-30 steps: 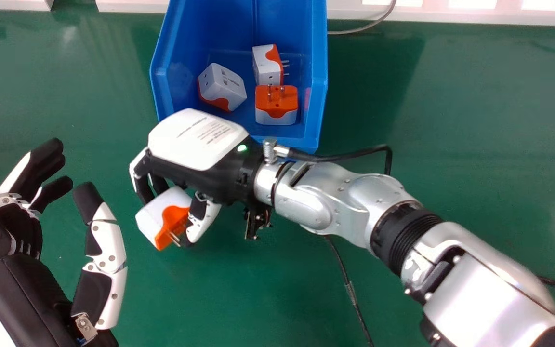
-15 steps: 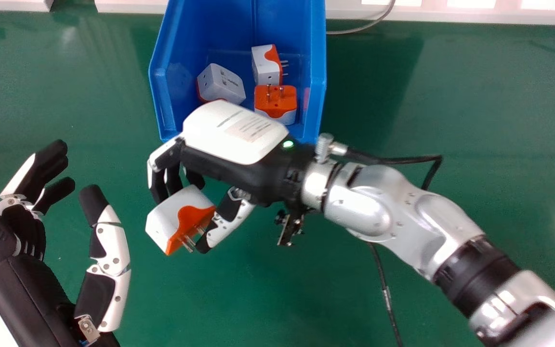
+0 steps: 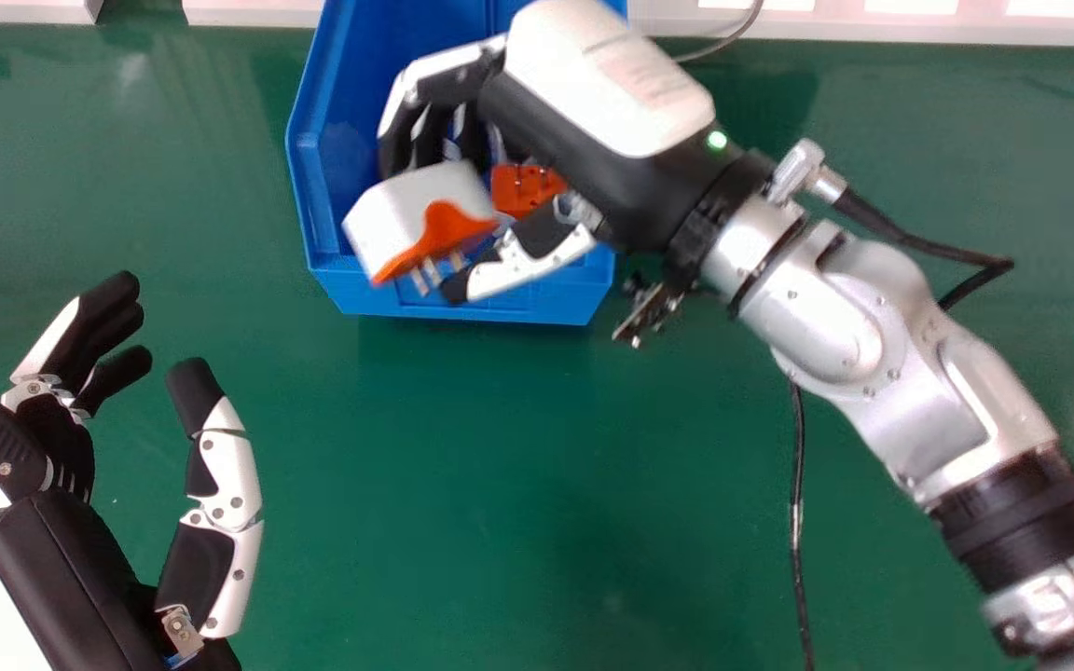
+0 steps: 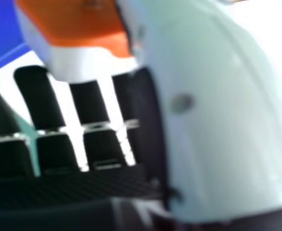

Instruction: Pick all objects and put in blue box

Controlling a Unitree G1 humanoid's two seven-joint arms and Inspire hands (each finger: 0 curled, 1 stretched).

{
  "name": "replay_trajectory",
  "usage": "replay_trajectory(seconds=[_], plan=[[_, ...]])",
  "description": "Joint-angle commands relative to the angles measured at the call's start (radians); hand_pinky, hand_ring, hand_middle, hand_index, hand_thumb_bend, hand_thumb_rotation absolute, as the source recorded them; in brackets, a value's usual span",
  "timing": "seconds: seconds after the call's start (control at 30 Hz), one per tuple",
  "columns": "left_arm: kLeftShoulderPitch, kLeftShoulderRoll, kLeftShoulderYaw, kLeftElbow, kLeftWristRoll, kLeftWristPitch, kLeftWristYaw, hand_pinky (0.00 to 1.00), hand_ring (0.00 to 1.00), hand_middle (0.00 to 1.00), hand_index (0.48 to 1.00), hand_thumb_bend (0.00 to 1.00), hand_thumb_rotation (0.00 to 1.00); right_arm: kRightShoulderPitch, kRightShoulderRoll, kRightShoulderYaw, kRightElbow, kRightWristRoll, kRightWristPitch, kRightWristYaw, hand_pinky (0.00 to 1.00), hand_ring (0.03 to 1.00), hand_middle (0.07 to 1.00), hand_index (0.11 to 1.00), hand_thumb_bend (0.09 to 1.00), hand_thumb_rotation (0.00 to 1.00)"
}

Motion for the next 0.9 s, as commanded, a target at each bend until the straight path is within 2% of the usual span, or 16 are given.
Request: replay_trajectory(seconds=[0.0,0.13,0.2,0.4,0.6,0.77,0.8,0.83,0.87], plan=[[-0.005,-0.079,-0.024,-0.020,0.004,-0.013,0.006,0.66,0.71,0.72,0.732,0.26,0.00,-0.101,-0.003,-0.024,0.045,-0.008,-0.028,-0.078,0.32,0.404,0.475,0.539,0.494,0.00],[-0.016,-0.078,-0.020,-0.016,0.002,-0.011,0.006,0.65,0.71,0.72,0.731,0.25,0.00,-0.211,-0.004,-0.006,0.193,-0.053,0.013,-0.115,0.32,0.404,0.479,0.548,0.492,0.00],[-0.022,-0.077,-0.018,-0.014,-0.003,-0.012,0.006,0.65,0.70,0.72,0.729,0.26,0.00,-0.276,0.006,0.010,0.305,-0.072,0.010,-0.155,0.32,0.407,0.481,0.548,0.493,0.00],[-0.028,-0.074,-0.018,-0.018,-0.010,-0.006,-0.002,0.65,0.71,0.72,0.734,0.26,0.00,-0.441,0.073,0.088,0.657,-0.135,0.033,-0.304,0.32,0.430,0.503,0.530,0.494,0.00],[-0.033,-0.070,-0.014,-0.010,-0.019,-0.016,-0.005,0.66,0.71,0.72,0.735,0.25,0.00,-0.526,0.146,0.181,0.869,-0.204,0.116,-0.445,0.31,0.434,0.509,0.536,0.492,0.00],[-0.028,-0.071,-0.014,-0.009,-0.009,-0.014,-0.002,0.65,0.71,0.72,0.735,0.25,0.00,-0.540,0.173,0.223,0.925,-0.223,0.145,-0.503,0.31,0.444,0.533,0.534,0.491,0.00],[-0.026,-0.072,-0.015,-0.010,-0.011,-0.014,-0.003,0.65,0.71,0.72,0.735,0.25,0.00,-0.544,0.177,0.235,0.927,-0.231,0.164,-0.485,0.32,0.458,0.549,0.530,0.491,0.00],[-0.024,-0.073,-0.016,-0.011,-0.012,-0.013,-0.003,0.65,0.72,0.72,0.735,0.25,0.00,-0.550,0.180,0.248,0.929,-0.239,0.187,-0.456,0.40,0.583,0.675,0.618,0.613,0.00],[-0.023,-0.073,-0.015,-0.011,-0.013,-0.013,-0.002,0.65,0.72,0.72,0.736,0.26,0.00,-0.557,0.183,0.261,0.928,-0.247,0.207,-0.432,0.52,0.758,0.846,0.742,0.754,0.01]])
